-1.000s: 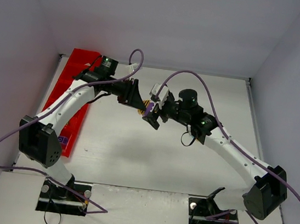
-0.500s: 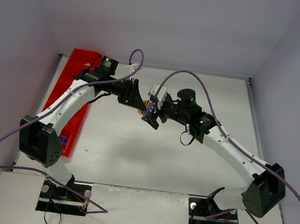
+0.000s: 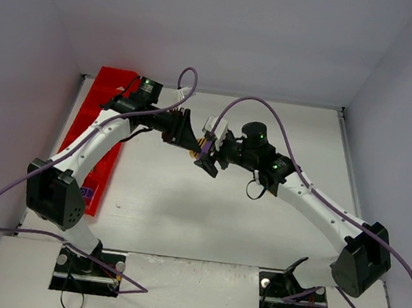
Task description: Sort the legos into containers by color
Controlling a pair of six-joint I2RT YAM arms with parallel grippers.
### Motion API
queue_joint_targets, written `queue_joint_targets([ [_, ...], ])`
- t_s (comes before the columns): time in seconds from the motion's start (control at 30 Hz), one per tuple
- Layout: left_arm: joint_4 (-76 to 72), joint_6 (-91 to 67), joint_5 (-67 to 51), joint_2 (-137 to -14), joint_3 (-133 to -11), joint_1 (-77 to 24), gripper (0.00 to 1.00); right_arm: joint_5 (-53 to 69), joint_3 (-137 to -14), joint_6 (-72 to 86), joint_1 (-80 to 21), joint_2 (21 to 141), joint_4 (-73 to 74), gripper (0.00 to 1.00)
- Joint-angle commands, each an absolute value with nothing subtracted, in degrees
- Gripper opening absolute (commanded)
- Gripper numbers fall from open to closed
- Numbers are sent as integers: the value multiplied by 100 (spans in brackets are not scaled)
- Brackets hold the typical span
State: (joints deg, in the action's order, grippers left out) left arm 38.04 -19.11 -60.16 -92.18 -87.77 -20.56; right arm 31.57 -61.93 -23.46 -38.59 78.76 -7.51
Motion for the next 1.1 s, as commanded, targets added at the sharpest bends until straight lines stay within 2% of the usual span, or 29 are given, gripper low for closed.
queue_joint_targets([
  [0.0,3700,-1846,-6240,-9097,-9018,-2048,12,3234,-6460,-2338,-3841,7910,-1230,71],
  [0.07,3718,-1837,-6240,-9097,-9035,-2039,12,3226,-6442,-2338,-3841,7901,-1248,59],
  [0.1,3753,-1811,-6240,-9097,-9035,-2048,12,3191,-6408,-2347,-3841,7867,-1257,43],
  [0.2,3788,-1784,-6231,-9097,-9035,-2039,12,3112,-6328,-2355,-3841,7805,-1257,26],
  [0.23,3797,-1793,-6214,-9097,-9044,-2030,12,3042,-6302,-2364,-3841,7770,-1257,18],
  [0.43,3990,-1670,-6135,-9140,-9149,-2013,12,2795,-5933,-2312,-3832,7515,-1257,4],
  [0.63,4227,-1512,-6082,-9193,-9272,-1934,12,2593,-5599,-2224,-3762,7269,-1239,0],
  [1.07,4465,-1345,-5871,-9185,-9439,-1644,12,2487,-5335,-2074,-3621,7119,-1160,0],
])
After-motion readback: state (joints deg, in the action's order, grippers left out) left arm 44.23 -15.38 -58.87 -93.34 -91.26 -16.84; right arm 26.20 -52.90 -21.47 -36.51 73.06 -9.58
